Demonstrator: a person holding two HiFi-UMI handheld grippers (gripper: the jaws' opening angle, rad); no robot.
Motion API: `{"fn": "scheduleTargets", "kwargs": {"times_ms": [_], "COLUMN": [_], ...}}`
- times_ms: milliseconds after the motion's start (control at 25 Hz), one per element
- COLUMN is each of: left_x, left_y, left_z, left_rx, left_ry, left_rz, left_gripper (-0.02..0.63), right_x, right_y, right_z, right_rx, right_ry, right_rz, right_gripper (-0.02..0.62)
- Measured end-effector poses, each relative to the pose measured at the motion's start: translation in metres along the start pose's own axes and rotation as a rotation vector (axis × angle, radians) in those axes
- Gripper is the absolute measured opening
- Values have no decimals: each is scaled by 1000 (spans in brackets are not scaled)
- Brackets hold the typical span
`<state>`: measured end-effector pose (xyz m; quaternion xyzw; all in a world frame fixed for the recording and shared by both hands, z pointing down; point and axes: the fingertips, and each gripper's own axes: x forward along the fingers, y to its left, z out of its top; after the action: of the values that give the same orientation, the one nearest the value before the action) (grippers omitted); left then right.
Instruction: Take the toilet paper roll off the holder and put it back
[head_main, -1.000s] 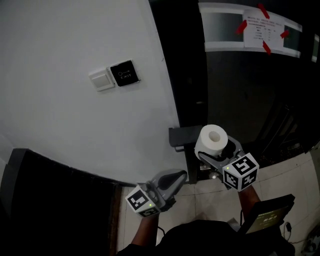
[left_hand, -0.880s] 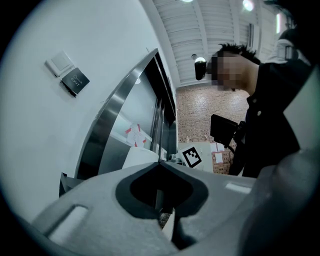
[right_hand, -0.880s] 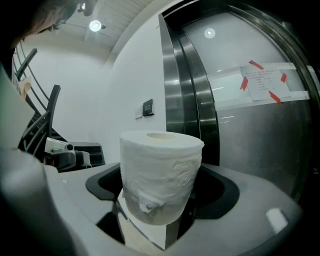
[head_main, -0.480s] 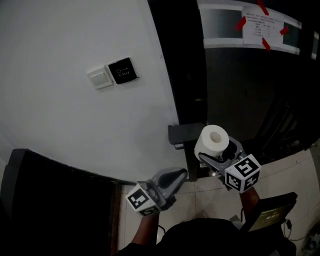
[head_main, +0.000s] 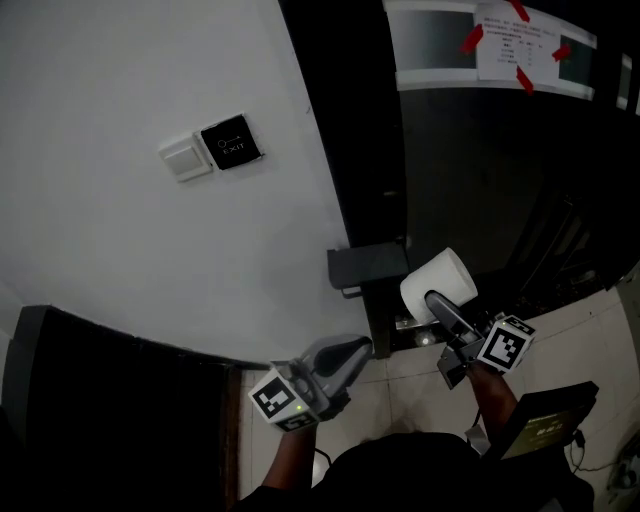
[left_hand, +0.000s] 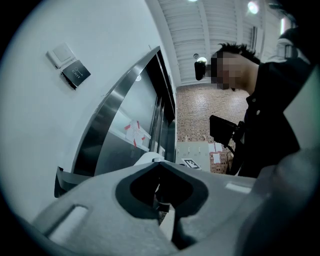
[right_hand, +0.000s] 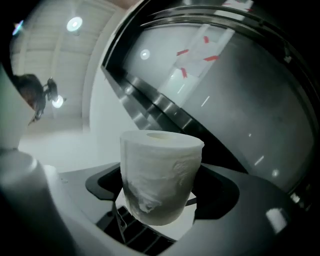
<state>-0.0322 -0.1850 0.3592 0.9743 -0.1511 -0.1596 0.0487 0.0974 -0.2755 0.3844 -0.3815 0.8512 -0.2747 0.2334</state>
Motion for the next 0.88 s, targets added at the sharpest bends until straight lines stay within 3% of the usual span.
{"fn": "scheduleTargets", "kwargs": {"times_ms": [120, 200, 560, 880], "left_x": [1, 2, 0, -8], "left_y": [2, 3, 15, 25], "left_z": [-2, -3, -5, -7], "left_rx": [-7, -1, -5, 1], "left_ry": [1, 10, 15, 38], "left_rz": [2, 1, 22, 62], "left_gripper": [-3, -3, -3, -3], "right_x": [-7, -10, 0, 6], "right_y": [-28, -42, -76, -128], "right_z": [1, 1, -9, -22], "right_rx": [210, 283, 347, 399], "right_ry": [-86, -117, -148, -209], "right_rz": [2, -8, -49, -162], "right_gripper": [426, 425, 425, 426]}}
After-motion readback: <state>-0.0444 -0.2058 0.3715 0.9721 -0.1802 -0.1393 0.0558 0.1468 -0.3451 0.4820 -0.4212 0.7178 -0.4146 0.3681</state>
